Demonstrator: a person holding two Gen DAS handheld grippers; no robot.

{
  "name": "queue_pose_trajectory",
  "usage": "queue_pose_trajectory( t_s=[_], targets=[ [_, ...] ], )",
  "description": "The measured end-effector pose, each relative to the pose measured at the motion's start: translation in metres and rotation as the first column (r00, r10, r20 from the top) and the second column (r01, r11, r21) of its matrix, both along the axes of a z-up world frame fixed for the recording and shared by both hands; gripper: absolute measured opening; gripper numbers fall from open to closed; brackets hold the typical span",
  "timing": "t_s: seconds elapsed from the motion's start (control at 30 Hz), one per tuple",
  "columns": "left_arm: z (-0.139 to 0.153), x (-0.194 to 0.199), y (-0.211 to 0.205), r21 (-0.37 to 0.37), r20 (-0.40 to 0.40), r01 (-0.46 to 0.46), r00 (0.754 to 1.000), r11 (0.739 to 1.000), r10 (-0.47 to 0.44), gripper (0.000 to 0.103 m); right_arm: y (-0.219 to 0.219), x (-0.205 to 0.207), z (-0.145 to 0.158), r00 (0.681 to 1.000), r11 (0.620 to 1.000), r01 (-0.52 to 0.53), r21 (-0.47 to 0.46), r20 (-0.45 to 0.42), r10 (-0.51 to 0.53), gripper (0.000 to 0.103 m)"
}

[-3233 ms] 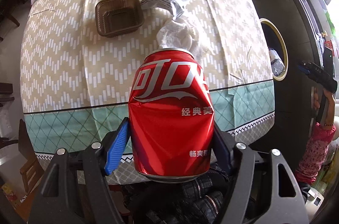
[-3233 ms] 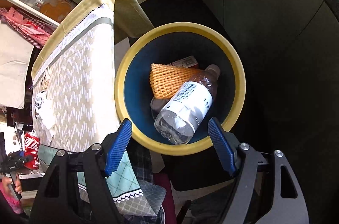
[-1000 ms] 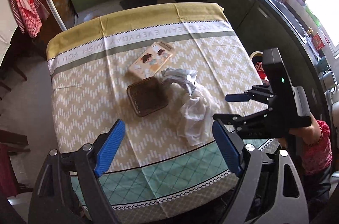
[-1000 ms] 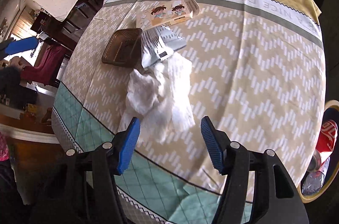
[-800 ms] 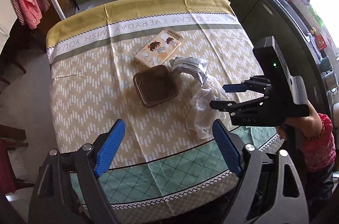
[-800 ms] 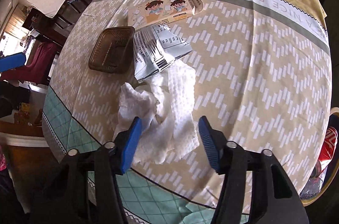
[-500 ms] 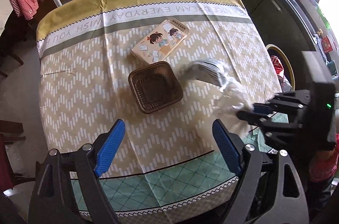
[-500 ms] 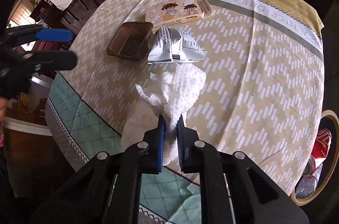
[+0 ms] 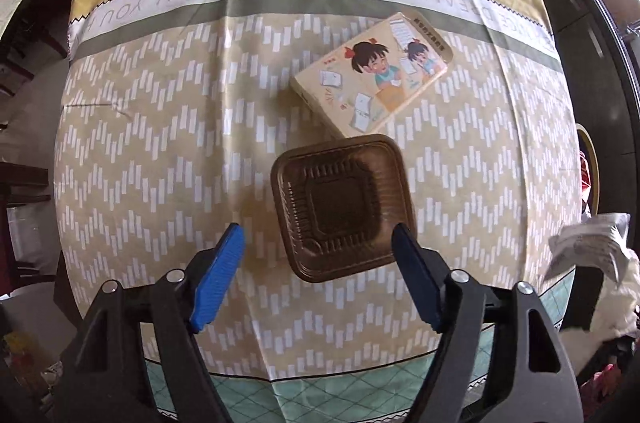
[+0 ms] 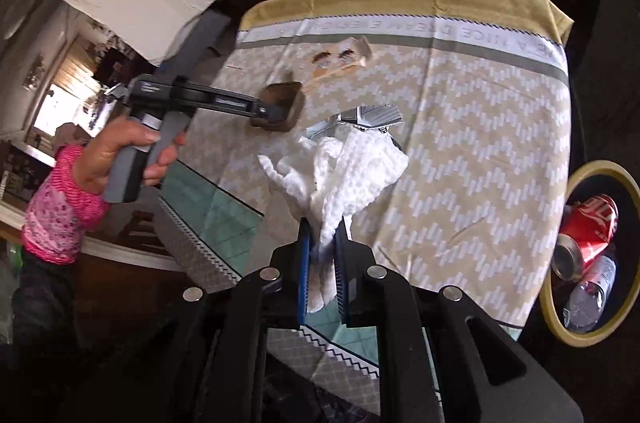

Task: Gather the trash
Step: 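Grasp the white tissue with the right tool while the left tool grasps the brown plastic tray, then drop the tissue into the bin with the right tool while the left tool drops the tray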

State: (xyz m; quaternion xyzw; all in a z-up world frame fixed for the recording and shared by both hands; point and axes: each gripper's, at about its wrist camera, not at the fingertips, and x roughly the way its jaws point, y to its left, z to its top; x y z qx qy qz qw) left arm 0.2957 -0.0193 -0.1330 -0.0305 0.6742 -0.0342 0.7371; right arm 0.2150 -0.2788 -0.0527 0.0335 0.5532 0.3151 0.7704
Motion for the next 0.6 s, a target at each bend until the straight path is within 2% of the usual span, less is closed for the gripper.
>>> queue_pose_trajectory(
  t_s=[0.03, 0.07, 0.1, 0.13, 0.17, 0.2, 0.23, 0.27, 0.3, 0.37, 0.4, 0.43, 0.47, 0.53, 0.6],
  targets=[
    [-0.003, 0.000, 0.002, 0.001, -0.008, -0.007, 1.000, 1.000, 0.007, 0.063, 0.008, 0.001, -0.001, 0.999, 0.993, 0.024, -0.115, 0.052, -0.018, 0.012],
    [-0.006, 0.000, 0.005, -0.002, -0.016, -0.011, 1.000, 1.000, 0.011, 0.062, 0.014, 0.001, -0.005, 0.999, 0.988, 0.024, -0.153, 0.051, -0.016, 0.012],
    [-0.008, -0.001, 0.007, -0.005, -0.023, -0.015, 1.000, 1.000, 0.014, 0.059, 0.019, 0.003, -0.011, 0.999, 0.998, -0.030, -0.062, -0.033, 0.028, 0.012],
    [-0.010, -0.001, 0.008, -0.003, -0.026, -0.014, 1.000, 1.000, 0.014, 0.056, 0.026, 0.000, -0.011, 0.995, 0.997, -0.079, 0.001, -0.067, 0.079, 0.011],
    [-0.012, -0.002, 0.009, -0.007, -0.029, -0.010, 1.000, 1.000, 0.010, 0.054, 0.034, -0.004, -0.009, 0.996, 0.994, -0.087, -0.070, -0.013, 0.086, 0.011],
    [-0.015, -0.003, 0.010, -0.011, -0.034, -0.005, 0.999, 1.000, 0.004, 0.052, 0.043, -0.008, -0.007, 0.994, 0.975, -0.057, -0.216, 0.078, 0.076, 0.012],
    [-0.018, -0.004, 0.010, -0.014, -0.038, -0.001, 0.999, 1.000, 0.001, 0.047, 0.046, -0.008, -0.008, 0.993, 0.971, -0.052, -0.235, 0.088, 0.074, 0.012],
    [-0.019, -0.004, 0.010, -0.014, -0.034, 0.002, 0.999, 1.000, -0.003, 0.045, 0.045, -0.005, -0.010, 0.996, 0.986, -0.088, -0.142, 0.015, 0.091, 0.011],
    [-0.018, -0.004, 0.008, -0.011, -0.025, 0.013, 1.000, 1.000, -0.013, 0.040, 0.046, -0.005, -0.011, 0.994, 0.990, -0.111, -0.090, -0.019, 0.110, 0.011],
    [-0.018, -0.004, 0.007, -0.015, -0.017, 0.030, 0.999, 0.999, -0.030, 0.023, 0.051, -0.011, -0.005, 0.992, 0.972, -0.072, -0.223, 0.088, 0.094, 0.012],
    [-0.019, -0.002, 0.007, -0.022, -0.019, 0.031, 0.999, 0.999, -0.031, 0.013, 0.051, -0.012, -0.004, 0.992, 0.972, -0.070, -0.223, 0.090, 0.092, 0.012],
    [-0.020, -0.003, 0.007, -0.029, -0.019, 0.033, 0.999, 0.999, -0.033, 0.009, 0.049, -0.011, -0.004, 0.994, 0.981, -0.091, -0.171, 0.050, 0.101, 0.011],
    [-0.020, -0.002, 0.007, -0.030, -0.013, 0.037, 0.999, 0.999, -0.037, 0.008, 0.047, -0.012, -0.002, 0.994, 0.984, -0.097, -0.152, 0.036, 0.103, 0.012],
    [-0.016, 0.004, 0.012, -0.030, 0.008, 0.040, 0.999, 0.999, -0.040, 0.005, 0.044, -0.014, 0.003, 0.993, 0.977, -0.066, -0.203, 0.084, 0.085, 0.012],
    [-0.009, 0.006, 0.021, -0.043, 0.030, 0.037, 0.999, 0.998, -0.036, 0.004, 0.034, -0.013, 0.006, 0.995, 0.983, -0.054, -0.177, 0.076, 0.068, 0.012]
  ],
)
